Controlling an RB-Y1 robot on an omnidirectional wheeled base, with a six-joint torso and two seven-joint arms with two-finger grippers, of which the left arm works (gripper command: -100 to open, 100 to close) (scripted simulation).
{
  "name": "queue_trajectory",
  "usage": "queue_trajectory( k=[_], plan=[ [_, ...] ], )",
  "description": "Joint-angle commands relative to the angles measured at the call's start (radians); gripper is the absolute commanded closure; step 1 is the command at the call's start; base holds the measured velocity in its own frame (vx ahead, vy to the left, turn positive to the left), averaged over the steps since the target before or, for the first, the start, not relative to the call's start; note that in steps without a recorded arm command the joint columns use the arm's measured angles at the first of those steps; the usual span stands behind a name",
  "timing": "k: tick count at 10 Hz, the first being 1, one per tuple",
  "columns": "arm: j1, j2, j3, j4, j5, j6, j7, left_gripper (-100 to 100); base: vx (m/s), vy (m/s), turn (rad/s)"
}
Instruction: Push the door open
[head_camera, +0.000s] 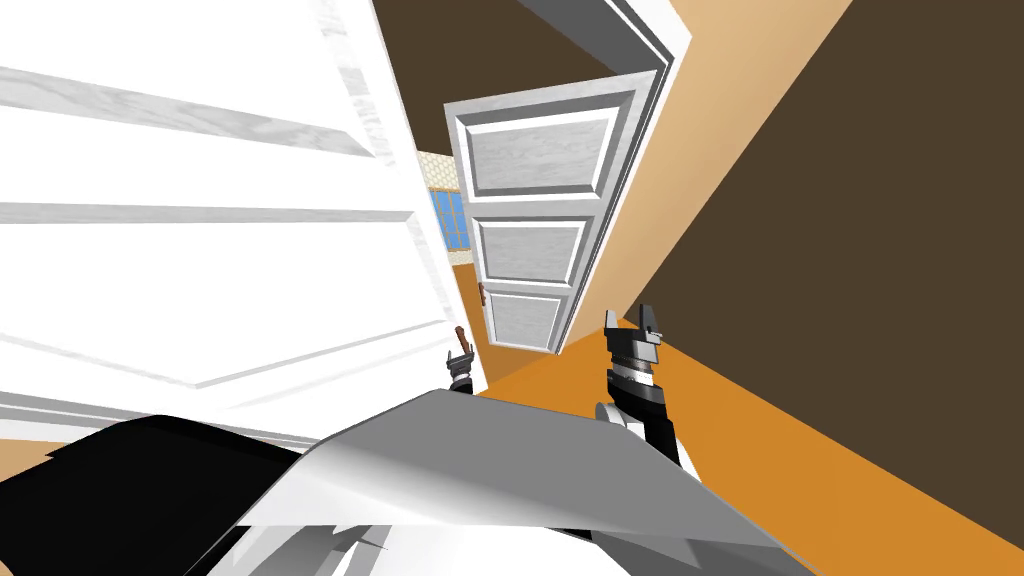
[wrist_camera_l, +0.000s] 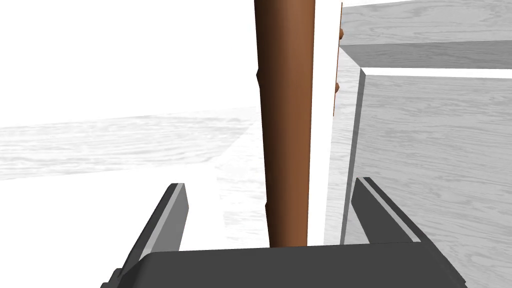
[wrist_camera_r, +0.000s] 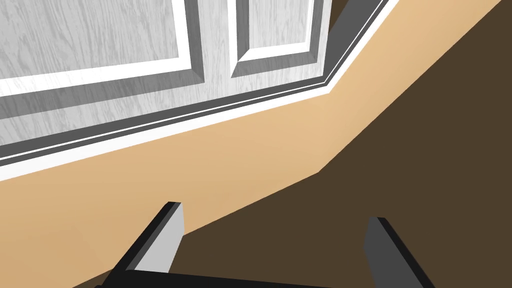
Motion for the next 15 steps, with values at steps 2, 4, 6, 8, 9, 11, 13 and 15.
queue_trajectory(
  k=[2,4,6,8,9,11,13,15],
  plan=[
    [-0.005,-0.023,0.006,0.007,0.004,0.001,0.008,-100,0.151,0.1,-0.018],
    [-0.008,-0.034,0.007,0.009,0.004,0.001,0.007,-100,0.118,0.067,-0.011],
    [-0.008,-0.034,0.007,0.009,0.004,0.001,0.007,100,-0.019,-0.014,-0.007],
    [-0.008,-0.034,0.007,0.009,0.004,0.001,0.007,100,-0.006,-0.005,0.003],
    [-0.008,-0.034,0.007,0.009,0.004,0.001,0.007,100,0.0,0.0,0.0],
    [-0.012,-0.016,0.036,0.011,0.014,0.006,0.01,100,0.061,-0.011,-0.028],
    [-0.013,-0.003,0.061,0.013,0.023,0.008,0.012,100,0.184,0.034,-0.035],
    [-0.014,0.007,0.086,0.016,0.031,0.01,0.014,100,0.138,0.054,-0.031]
  ],
)
